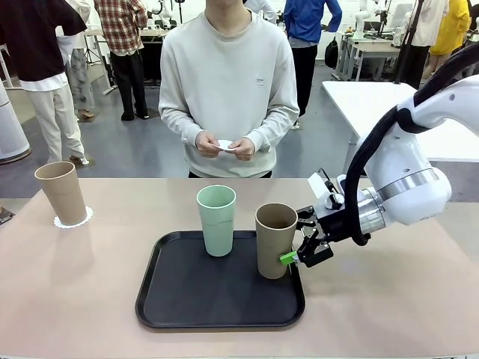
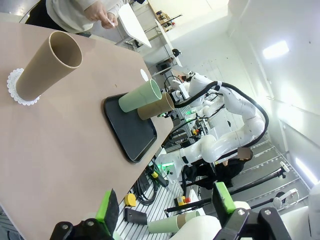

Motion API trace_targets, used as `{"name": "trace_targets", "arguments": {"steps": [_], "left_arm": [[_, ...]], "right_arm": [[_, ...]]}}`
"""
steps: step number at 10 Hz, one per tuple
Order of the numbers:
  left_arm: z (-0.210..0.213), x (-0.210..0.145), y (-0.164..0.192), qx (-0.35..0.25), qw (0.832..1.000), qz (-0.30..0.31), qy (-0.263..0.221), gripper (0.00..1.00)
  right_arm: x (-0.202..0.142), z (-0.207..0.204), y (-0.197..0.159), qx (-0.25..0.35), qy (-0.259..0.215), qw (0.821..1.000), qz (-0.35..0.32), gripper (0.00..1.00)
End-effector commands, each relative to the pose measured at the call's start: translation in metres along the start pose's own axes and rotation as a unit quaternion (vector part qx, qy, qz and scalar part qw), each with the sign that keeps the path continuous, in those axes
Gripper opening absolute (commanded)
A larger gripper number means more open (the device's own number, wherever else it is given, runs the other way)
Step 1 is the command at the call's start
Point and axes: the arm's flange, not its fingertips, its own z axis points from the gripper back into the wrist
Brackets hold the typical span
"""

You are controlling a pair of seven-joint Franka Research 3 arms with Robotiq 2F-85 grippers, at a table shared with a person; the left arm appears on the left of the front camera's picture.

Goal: Place coasters on the table and set cups on them.
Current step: Take one Reusable plastic cup from the Flat Tray and place it on a coaster set by the human.

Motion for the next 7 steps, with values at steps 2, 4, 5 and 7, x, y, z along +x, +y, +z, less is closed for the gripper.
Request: {"name": "trace_targets", "arguments": {"steps": [2, 4, 5, 7], "left_arm": [[0.001, -0.0009, -0.0019, -0.005, 1.0, -0.001, -0.002, 1.0], [0.001, -0.0009, -0.0019, -0.005, 1.0, -0.001, -0.002, 1.0], [0.001, -0.0009, -0.0019, -0.005, 1.0, -0.001, -0.002, 1.0], [0.001, -0.0009, -0.0019, -0.005, 1.0, -0.001, -0.002, 1.0]], "right_arm": [[-0.0083, -0.0201, -0.0073, -0.009, -0.019, 1.0, 0.014, 1.0], [-0.0102, -0.0231, -0.0055, 0.009, -0.025, 0.999, 0.039, 1.0], [-0.0115, -0.0215, -0.0042, 0.029, -0.024, 0.997, 0.062, 0.46], [-0.0121, -0.0167, -0.0032, 0.036, -0.026, 0.997, 0.067, 0.0]]}}
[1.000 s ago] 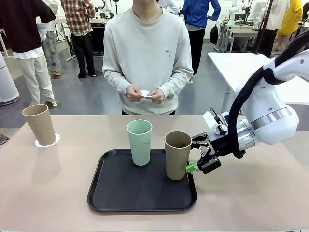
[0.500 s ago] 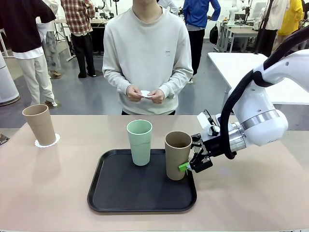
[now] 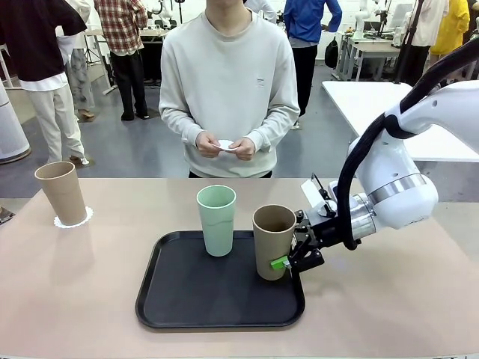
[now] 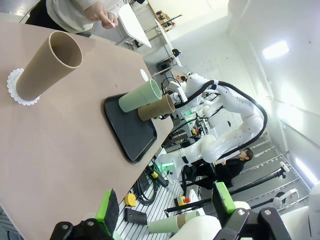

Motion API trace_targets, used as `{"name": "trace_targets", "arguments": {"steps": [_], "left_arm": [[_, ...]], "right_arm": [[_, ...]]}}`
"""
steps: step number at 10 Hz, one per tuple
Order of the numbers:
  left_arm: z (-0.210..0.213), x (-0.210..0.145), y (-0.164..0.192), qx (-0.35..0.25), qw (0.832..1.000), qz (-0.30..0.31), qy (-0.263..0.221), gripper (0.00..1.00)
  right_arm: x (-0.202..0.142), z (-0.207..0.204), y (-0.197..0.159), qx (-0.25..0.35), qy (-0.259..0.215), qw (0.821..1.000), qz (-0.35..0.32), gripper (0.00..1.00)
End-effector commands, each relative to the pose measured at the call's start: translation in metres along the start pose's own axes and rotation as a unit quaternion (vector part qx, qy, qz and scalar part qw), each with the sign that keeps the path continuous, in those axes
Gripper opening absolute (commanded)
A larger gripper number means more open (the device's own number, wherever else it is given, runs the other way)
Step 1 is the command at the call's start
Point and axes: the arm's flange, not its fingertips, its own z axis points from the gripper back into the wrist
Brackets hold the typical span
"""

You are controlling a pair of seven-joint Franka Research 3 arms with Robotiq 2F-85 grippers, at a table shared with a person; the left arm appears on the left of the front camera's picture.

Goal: Place coasters on the table and set cups on them.
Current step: Take one Reusable plastic cup from the Flat Tray and place it on a coaster set by the human.

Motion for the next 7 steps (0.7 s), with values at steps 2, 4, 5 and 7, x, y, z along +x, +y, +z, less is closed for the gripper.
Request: {"name": "trace_targets", "arguments": {"steps": [2, 4, 5, 7], "left_arm": [[0.001, -0.001, -0.002, -0.005, 1.0, -0.001, -0.002, 1.0], [0.001, -0.001, -0.002, -0.005, 1.0, -0.001, -0.002, 1.0], [0.001, -0.001, -0.002, -0.005, 1.0, -0.001, -0.002, 1.0], [0.001, -0.001, -0.002, -0.005, 1.0, -0.001, -0.002, 1.0]], "right_arm": [[-0.001, 0.007, 0.001, 0.003, -0.011, 1.0, 0.013, 0.0], [0.038, 0.03, 0.016, -0.016, -0.011, 0.999, -0.036, 0.24], [0.072, 0.051, 0.022, -0.034, 0.005, 0.998, -0.046, 0.24], [0.15, 0.093, 0.029, -0.048, 0.026, 0.997, -0.063, 0.24]]}}
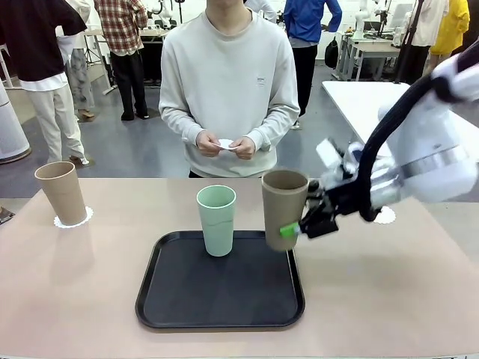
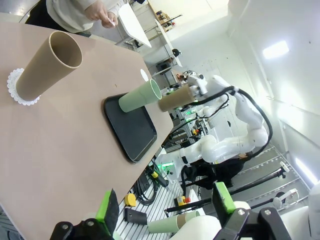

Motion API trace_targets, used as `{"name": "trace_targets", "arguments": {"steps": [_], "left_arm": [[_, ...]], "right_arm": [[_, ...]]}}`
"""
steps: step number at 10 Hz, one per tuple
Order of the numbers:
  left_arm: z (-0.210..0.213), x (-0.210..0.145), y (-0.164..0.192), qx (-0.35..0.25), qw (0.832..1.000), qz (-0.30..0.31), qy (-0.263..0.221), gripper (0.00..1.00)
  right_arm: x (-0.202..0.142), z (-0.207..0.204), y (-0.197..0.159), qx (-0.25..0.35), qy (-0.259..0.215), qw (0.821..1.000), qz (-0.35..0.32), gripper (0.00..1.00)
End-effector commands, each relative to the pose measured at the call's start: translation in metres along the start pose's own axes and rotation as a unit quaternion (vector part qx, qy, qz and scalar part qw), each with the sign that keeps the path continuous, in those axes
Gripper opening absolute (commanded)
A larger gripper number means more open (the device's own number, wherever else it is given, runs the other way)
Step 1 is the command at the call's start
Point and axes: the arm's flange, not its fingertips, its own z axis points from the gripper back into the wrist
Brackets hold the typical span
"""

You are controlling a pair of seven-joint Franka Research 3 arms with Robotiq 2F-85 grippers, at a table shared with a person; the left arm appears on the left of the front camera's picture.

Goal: Place coasters on the table and set cups on them.
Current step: Take one Reusable plastic cup from the Flat Tray and place it on a coaster set by the human.

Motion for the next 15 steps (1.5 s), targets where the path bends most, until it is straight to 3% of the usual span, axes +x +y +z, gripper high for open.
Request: {"name": "trace_targets", "arguments": {"steps": [1, 3, 5, 6, 8, 9, 10, 12, 15], "left_arm": [[0.001, -0.001, -0.002, -0.005, 1.0, -0.001, -0.002, 1.0], [0.001, -0.001, -0.002, -0.005, 1.0, -0.001, -0.002, 1.0], [0.001, -0.001, -0.002, -0.005, 1.0, -0.001, -0.002, 1.0], [0.001, -0.001, -0.002, -0.005, 1.0, -0.001, -0.002, 1.0], [0.001, -0.001, -0.002, -0.005, 1.0, -0.001, -0.002, 1.0], [0.001, -0.001, -0.002, -0.005, 1.0, -0.001, -0.002, 1.0], [0.001, -0.001, -0.002, -0.005, 1.0, -0.001, -0.002, 1.0], [0.001, -0.001, -0.002, -0.005, 1.0, -0.001, -0.002, 1.0], [0.001, -0.001, -0.002, -0.005, 1.0, -0.001, -0.002, 1.0]], "right_arm": [[0.067, 0.041, 0.015, -0.001, 0.011, 1.0, -0.023, 0.24], [0.092, 0.054, 0.013, -0.001, 0.018, 0.999, -0.036, 0.24], [0.089, 0.054, 0.009, -0.004, 0.035, 0.999, -0.041, 0.24], [0.106, 0.057, 0.021, -0.017, 0.019, 0.999, -0.026, 0.24], [0.106, 0.057, 0.021, -0.017, 0.019, 0.999, -0.026, 0.24], [0.101, 0.056, 0.018, -0.015, 0.023, 0.999, -0.03, 0.82], [0.08, 0.054, 0.003, -0.013, 0.059, 0.997, 0.039, 0.82], [0.029, 0.117, -0.059, -0.099, 0.068, 0.993, 0.007, 0.82], [-0.035, 0.271, -0.086, -0.243, 0.021, 0.969, -0.049, 0.82]]}}
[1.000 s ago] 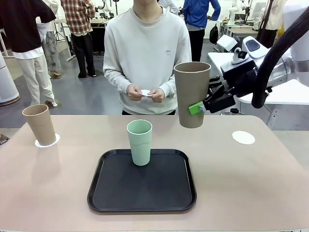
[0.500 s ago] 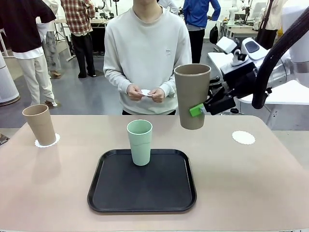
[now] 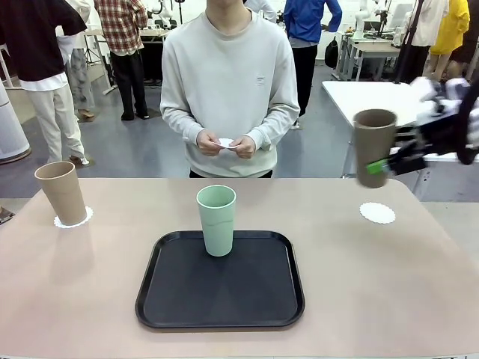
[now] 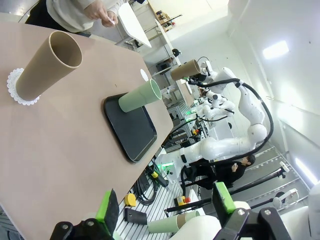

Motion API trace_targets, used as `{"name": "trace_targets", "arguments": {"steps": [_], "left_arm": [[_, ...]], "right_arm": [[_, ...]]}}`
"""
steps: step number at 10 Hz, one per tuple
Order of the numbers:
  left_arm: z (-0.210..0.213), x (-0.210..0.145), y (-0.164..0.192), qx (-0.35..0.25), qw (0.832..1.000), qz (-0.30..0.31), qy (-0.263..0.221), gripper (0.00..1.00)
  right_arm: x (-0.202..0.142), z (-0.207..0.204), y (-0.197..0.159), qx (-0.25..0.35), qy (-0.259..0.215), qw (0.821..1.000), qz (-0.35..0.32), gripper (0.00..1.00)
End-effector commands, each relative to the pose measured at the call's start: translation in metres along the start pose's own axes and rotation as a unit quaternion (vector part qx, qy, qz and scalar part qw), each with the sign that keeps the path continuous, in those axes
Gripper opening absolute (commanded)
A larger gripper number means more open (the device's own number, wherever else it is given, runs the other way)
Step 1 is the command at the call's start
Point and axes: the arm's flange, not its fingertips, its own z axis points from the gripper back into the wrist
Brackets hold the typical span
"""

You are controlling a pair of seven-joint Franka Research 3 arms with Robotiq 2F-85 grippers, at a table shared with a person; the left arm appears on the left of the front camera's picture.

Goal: Place coasters on the table and set cups on them.
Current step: Take one Reusable plastic cup from the Flat Tray and place it on a coaster set by the human.

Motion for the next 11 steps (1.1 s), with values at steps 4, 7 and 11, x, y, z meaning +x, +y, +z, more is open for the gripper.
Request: {"name": "trace_targets", "arguments": {"steps": [4, 7, 11], "left_arm": [[0.001, -0.001, -0.002, -0.005, 1.0, -0.001, -0.002, 1.0], [0.001, -0.001, -0.002, -0.005, 1.0, -0.001, -0.002, 1.0], [0.001, -0.001, -0.002, -0.005, 1.0, -0.001, -0.002, 1.0]], "right_arm": [[-0.029, 0.083, -0.05, -0.073, -0.072, 0.994, -0.034, 0.82], [-0.032, 0.066, -0.052, -0.045, -0.109, 0.992, -0.048, 0.82], [-0.03, 0.061, -0.049, -0.039, -0.104, 0.992, -0.064, 0.82]]}}
